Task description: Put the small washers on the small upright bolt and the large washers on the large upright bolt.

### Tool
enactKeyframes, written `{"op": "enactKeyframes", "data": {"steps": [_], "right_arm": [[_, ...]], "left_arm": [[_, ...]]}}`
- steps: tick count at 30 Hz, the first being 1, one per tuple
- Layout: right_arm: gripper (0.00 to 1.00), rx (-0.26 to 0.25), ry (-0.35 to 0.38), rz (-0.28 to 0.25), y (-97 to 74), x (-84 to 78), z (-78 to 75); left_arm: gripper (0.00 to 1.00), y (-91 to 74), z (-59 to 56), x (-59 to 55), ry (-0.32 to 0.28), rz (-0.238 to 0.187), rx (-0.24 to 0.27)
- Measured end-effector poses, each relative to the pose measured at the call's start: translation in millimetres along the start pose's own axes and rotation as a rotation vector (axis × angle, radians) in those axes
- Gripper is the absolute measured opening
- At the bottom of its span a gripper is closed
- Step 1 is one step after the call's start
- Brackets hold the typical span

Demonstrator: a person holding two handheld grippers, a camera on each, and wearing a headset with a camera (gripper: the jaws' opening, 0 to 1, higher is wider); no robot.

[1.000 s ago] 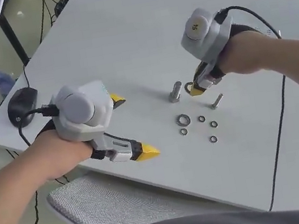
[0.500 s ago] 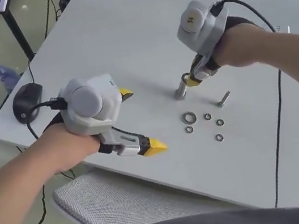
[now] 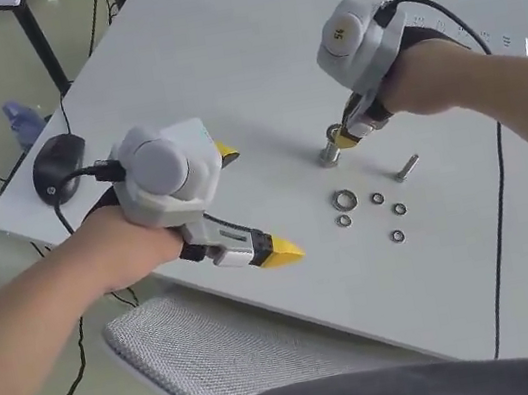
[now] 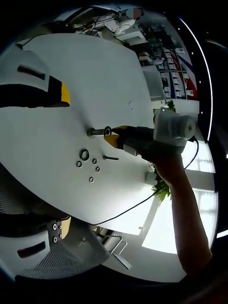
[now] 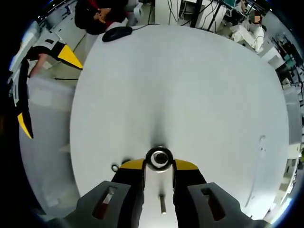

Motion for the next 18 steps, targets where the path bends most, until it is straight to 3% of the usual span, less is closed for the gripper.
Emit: {"op": "enactKeyframes", "data": {"steps": [18], "right_arm": [[0.21, -0.006, -0.01, 0.014, 12.3, -2.8, -4.6]], "left_arm": [[0.93, 3.8, -0.2, -1.3, -0.002, 0.0, -0.002]]}}
Point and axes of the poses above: the centre of the closed fingertips' face, and the gripper's own axes: y roughly forward along the fingers, z roughly to its left, x roughly out of its top, the point moved 2 cm from there along -y, roughly backward along the fingers
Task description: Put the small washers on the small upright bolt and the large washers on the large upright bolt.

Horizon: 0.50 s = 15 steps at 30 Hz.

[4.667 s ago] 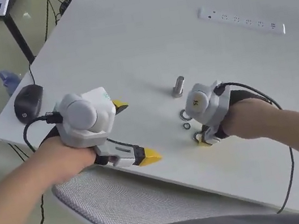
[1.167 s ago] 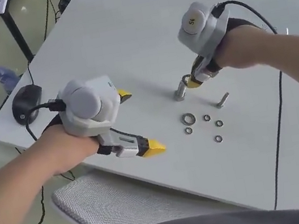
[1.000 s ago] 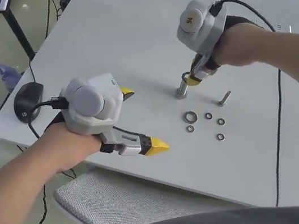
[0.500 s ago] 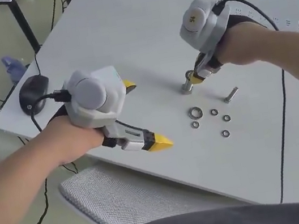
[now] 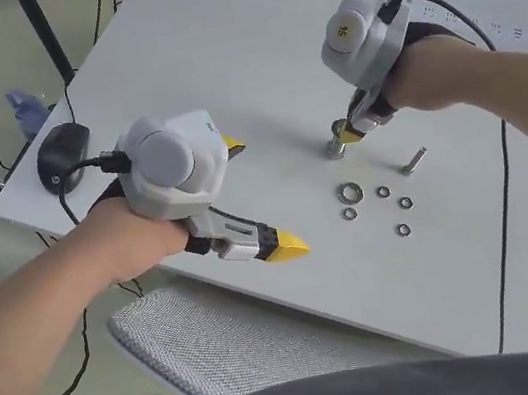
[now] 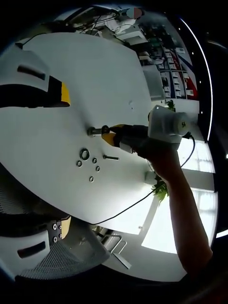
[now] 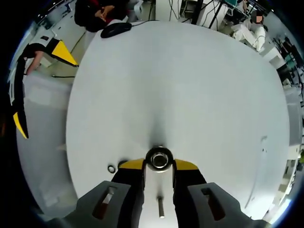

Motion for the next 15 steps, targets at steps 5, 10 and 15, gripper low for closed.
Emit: {"op": "enactKeyframes", "data": {"steps": [5, 10, 15], "right_arm": [[0.21, -0.001, -0.005, 0.009, 1.9, -0.3, 2.7], [0.21, 0.001, -0.006, 0.014, 10.0, -0.5, 1.7], [0.21, 0.0, -0.011, 0.024, 15.2, -1.5, 4.1]], "left_arm": [[0.93, 0.4, 0.8, 0.1, 0.001, -0.002, -0.002], [0.92, -0.4, 4.6, -1.2, -0.002, 0.0, 0.001], [0.92, -4.0, 8.2, -0.7, -0.005, -0.004, 0.007]]}}
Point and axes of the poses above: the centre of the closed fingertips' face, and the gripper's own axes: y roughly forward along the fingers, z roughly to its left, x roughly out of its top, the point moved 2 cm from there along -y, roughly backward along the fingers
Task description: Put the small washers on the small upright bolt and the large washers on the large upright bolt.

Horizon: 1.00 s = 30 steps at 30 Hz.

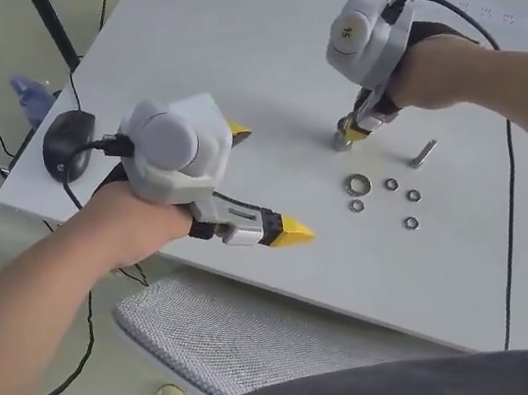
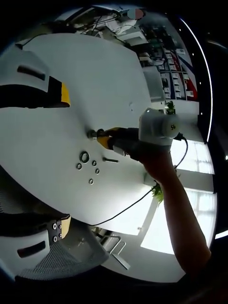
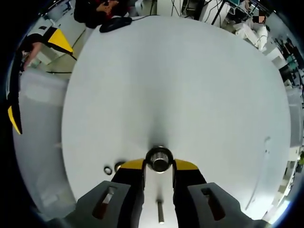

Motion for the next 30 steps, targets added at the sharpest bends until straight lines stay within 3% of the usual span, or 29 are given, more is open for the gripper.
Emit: {"op": "enactKeyframes", "data": {"steps": [8, 14, 30], "right_arm": [[0.21, -0.008, -0.012, 0.003, 6.5, 1.8, 6.6], [0.21, 0.001, -0.007, 0.011, 16.0, 0.7, -1.1], [0.22, 0.014, 0.01, 0.01, 22.1, -2.7, 3.1]], "left_arm": [[0.92, -1.0, -1.6, -2.2, -0.004, 0.004, -0.002], [0.91, -0.9, -1.4, -2.0, -0.011, -0.002, -0.001], [0.91, 0.4, 1.2, -1.9, -0.014, -0.002, -0.005]]}}
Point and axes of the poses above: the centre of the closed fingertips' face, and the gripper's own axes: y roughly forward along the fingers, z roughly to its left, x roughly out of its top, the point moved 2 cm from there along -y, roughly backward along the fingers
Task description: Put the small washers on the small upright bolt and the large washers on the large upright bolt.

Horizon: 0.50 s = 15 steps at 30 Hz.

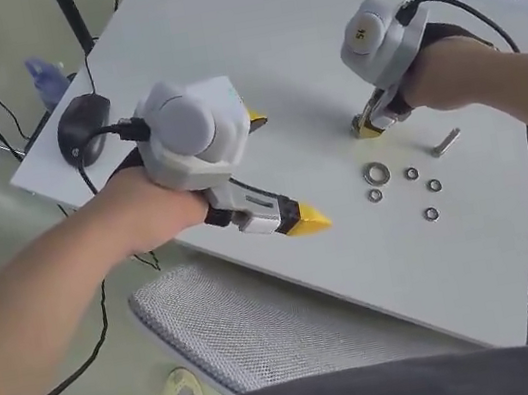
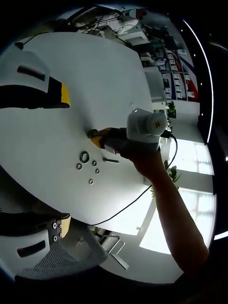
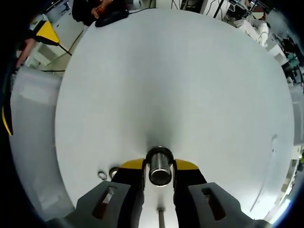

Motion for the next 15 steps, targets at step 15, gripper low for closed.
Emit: {"op": "enactKeyframes", "data": {"steps": [15], "right_arm": [[0.22, 0.009, 0.002, -0.004, 3.5, -1.2, -3.4]], "left_arm": [[0.9, -3.3, 1.6, 3.1, 0.012, 0.0, 0.0]]}}
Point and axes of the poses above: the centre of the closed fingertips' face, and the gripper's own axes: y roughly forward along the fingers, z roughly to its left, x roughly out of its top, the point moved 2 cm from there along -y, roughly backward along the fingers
